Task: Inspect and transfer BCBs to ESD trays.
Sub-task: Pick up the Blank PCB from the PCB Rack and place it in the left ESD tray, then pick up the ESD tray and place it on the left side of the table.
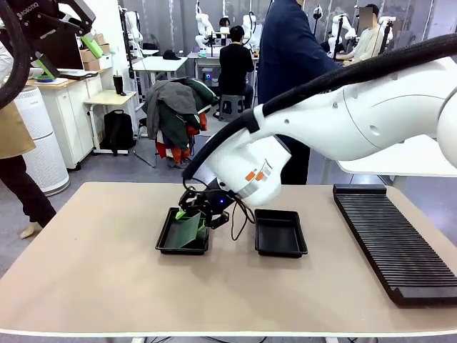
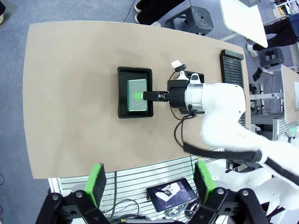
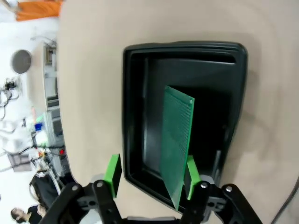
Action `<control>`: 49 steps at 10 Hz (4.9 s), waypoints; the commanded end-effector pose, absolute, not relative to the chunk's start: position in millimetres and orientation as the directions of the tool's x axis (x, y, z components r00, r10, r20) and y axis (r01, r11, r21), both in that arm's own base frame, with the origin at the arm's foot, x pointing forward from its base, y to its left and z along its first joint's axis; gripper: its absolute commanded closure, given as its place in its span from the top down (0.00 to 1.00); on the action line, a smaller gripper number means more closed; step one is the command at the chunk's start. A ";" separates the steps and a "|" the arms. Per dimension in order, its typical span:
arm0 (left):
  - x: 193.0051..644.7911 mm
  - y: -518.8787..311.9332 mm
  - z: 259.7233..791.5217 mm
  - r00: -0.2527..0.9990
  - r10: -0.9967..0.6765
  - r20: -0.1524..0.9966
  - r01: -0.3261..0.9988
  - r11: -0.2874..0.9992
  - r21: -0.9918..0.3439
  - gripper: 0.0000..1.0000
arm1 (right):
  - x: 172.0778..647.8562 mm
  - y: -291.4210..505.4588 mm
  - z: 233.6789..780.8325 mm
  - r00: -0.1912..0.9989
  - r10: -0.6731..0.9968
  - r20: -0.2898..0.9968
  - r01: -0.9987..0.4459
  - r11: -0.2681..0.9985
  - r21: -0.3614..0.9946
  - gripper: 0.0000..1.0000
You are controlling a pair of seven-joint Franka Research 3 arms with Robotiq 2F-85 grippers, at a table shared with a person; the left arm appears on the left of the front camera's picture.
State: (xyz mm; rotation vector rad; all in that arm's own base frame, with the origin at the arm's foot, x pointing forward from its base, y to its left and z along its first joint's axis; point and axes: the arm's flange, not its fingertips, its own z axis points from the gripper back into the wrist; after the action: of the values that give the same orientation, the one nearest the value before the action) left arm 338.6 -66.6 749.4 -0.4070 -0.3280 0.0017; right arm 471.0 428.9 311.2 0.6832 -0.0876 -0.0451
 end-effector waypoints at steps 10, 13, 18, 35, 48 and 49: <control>338.7 -66.0 747.9 0.948 0.069 0.311 0.061 0.918 -0.392 1.00 | 444.4 454.2 407.4 0.993 -0.042 0.113 0.022 0.984 0.175 1.00; 338.7 -66.0 747.9 0.948 0.069 0.311 0.061 0.918 -0.392 1.00 | 446.1 451.6 411.1 0.993 -0.042 0.112 0.025 0.989 0.147 1.00; 338.7 -66.0 747.9 0.948 0.069 0.311 0.061 0.918 -0.392 1.00 | 445.2 452.4 406.4 0.995 -0.015 0.098 -0.003 0.983 0.185 1.00; 385.7 -107.6 666.0 0.976 -0.008 0.217 0.063 0.967 -0.245 1.00 | 427.9 383.9 457.7 0.997 -0.070 0.042 0.044 0.893 0.449 1.00; 467.8 -197.1 396.7 0.986 -0.051 0.159 0.062 0.996 -0.067 1.00 | 396.3 172.9 485.7 0.993 -0.113 -0.041 0.095 0.528 0.844 1.00; 474.5 -198.8 385.5 0.982 -0.050 0.183 0.061 0.997 -0.052 1.00 | 406.0 189.2 493.1 0.986 -0.164 -0.041 0.124 0.534 0.836 1.00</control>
State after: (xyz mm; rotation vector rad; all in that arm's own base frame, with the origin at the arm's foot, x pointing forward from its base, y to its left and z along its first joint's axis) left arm 466.2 -190.7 395.2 -0.0980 -0.1412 -0.0741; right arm 401.6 175.9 491.9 1.0019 -0.0349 -0.1644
